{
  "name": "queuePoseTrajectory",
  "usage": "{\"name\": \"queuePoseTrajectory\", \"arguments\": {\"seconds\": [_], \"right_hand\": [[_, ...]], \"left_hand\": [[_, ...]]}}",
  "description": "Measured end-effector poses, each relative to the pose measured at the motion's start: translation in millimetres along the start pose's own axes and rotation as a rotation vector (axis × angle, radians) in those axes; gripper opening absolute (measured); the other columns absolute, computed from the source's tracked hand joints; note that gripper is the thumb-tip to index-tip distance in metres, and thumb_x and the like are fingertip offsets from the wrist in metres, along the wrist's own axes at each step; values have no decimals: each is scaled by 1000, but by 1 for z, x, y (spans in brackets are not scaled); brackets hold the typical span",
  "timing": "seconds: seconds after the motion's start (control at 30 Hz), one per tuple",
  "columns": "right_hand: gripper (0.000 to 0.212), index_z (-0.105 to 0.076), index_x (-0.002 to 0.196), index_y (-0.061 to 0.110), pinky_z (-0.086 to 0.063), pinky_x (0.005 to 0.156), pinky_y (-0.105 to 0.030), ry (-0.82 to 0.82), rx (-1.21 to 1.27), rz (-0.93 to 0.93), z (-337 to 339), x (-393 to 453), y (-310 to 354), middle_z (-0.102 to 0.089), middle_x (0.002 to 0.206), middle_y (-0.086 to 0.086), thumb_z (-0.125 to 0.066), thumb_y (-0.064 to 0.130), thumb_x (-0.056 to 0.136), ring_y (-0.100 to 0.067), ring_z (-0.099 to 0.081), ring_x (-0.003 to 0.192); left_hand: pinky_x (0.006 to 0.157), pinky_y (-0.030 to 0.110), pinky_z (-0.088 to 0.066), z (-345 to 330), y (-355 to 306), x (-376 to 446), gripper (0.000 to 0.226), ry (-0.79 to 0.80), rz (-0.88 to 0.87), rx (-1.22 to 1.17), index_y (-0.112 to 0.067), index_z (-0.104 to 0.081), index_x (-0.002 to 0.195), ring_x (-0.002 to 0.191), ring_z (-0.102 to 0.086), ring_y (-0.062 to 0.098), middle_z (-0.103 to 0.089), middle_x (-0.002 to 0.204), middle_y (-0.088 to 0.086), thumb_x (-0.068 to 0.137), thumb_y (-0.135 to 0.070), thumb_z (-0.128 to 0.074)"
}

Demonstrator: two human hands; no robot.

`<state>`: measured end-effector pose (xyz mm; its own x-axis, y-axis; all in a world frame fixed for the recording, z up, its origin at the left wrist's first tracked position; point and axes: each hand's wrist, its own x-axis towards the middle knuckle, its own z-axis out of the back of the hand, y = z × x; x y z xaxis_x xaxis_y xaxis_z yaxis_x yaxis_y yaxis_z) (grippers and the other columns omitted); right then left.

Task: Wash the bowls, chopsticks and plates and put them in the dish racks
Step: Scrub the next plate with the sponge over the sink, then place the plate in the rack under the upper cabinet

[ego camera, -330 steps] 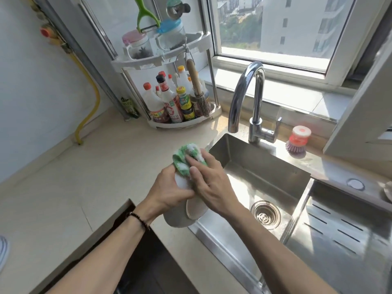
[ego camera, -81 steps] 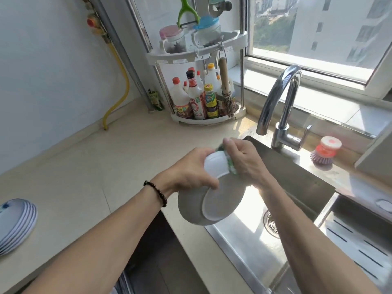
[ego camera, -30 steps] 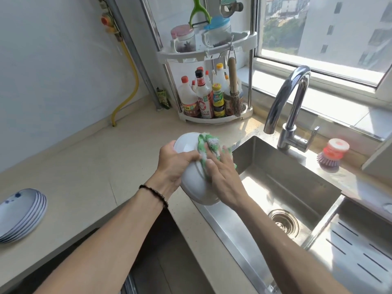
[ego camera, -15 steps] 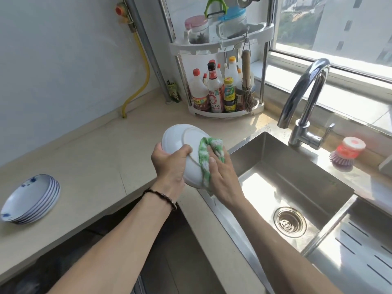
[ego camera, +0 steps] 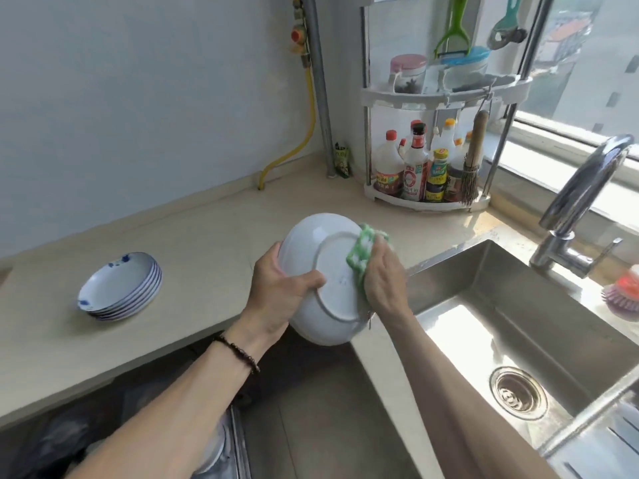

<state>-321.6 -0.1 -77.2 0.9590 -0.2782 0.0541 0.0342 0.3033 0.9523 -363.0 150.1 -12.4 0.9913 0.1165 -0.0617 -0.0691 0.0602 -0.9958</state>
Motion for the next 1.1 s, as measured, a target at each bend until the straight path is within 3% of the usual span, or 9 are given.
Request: {"name": "queuePoseTrajectory", "arguments": {"seconds": [0.1, 0.2, 0.37, 0.43, 0.53, 0.67, 0.77, 0.9, 1.1], "right_hand": [[57, -49, 146, 31, -38, 101, -40, 42, -128, 291, -45, -27, 35, -54, 138, -12, -15, 51, 105, -32, -49, 118], [56, -45, 147, 39, -34, 98, -37, 191, -203, 477, -87, -65, 61, -49, 139, -8, -17, 54, 101, -28, -44, 113], [48, -58, 135, 13, -37, 99, -35, 324, -37, 281, -150, -112, 75, -59, 130, -14, -26, 38, 110, -34, -52, 123], [55, -52, 144, 24, -32, 101, -32, 361, -112, 385, -188, -146, 91, -52, 137, -14, -22, 49, 105, -30, -47, 123], [58, -51, 145, 23, -26, 106, -28, 473, -160, 618, -234, -188, 101, -47, 146, -8, -21, 47, 101, -20, -37, 123], [46, -46, 148, 22, -8, 96, 7, 628, -76, 343, -283, -193, 100, -45, 152, -1, -22, 35, 110, -20, -32, 143], [51, -48, 147, 30, -15, 111, -14, 708, -105, 468, -317, -219, 105, -41, 141, 11, -26, 44, 103, -6, -31, 132], [41, -43, 146, 37, -9, 104, -2, 830, -47, 312, -361, -219, 83, -38, 145, 18, -26, 39, 109, 1, -26, 137], [49, -42, 144, 50, -12, 120, -34, 973, -83, 299, -411, -253, 68, -31, 147, 10, -31, 59, 97, -12, -17, 145]], "left_hand": [[75, 38, -60, 46, 1, -11, 50, 8, -54, 84, -8, -64, 100, 87, -71, 21, -73, 97, 7, 52, -5, -75], [70, 39, -58, 104, 6, -29, 44, -24, -84, 146, -7, -64, 94, 78, -68, 18, -71, 88, 6, 51, -7, -74], [73, 37, -58, 200, 21, -65, 47, -58, -115, 226, -14, -65, 95, 85, -69, 22, -72, 94, 7, 50, -15, -76], [71, 31, -57, 233, 29, -75, 48, -92, -116, 245, -15, -64, 92, 80, -68, 18, -72, 89, 2, 46, -19, -76], [81, 48, -58, 283, 40, -85, 54, -102, -99, 311, -10, -64, 103, 91, -71, 28, -74, 96, 5, 51, -18, -78], [72, 26, -55, 338, 58, -101, 46, -175, -62, 325, -18, -65, 96, 84, -67, 14, -72, 91, -4, 50, -16, -73], [68, 25, -53, 366, 76, -101, 41, -213, 1, 320, -17, -63, 90, 78, -66, 14, -71, 83, -7, 51, -14, -74], [78, 46, -55, 403, 101, -99, 58, -208, 29, 462, -12, -63, 102, 92, -67, 24, -72, 96, 1, 48, -34, -72], [74, 30, -56, 437, 146, -94, 47, -244, 113, 444, -16, -63, 104, 89, -68, 9, -71, 97, -6, 58, -20, -72]]}}
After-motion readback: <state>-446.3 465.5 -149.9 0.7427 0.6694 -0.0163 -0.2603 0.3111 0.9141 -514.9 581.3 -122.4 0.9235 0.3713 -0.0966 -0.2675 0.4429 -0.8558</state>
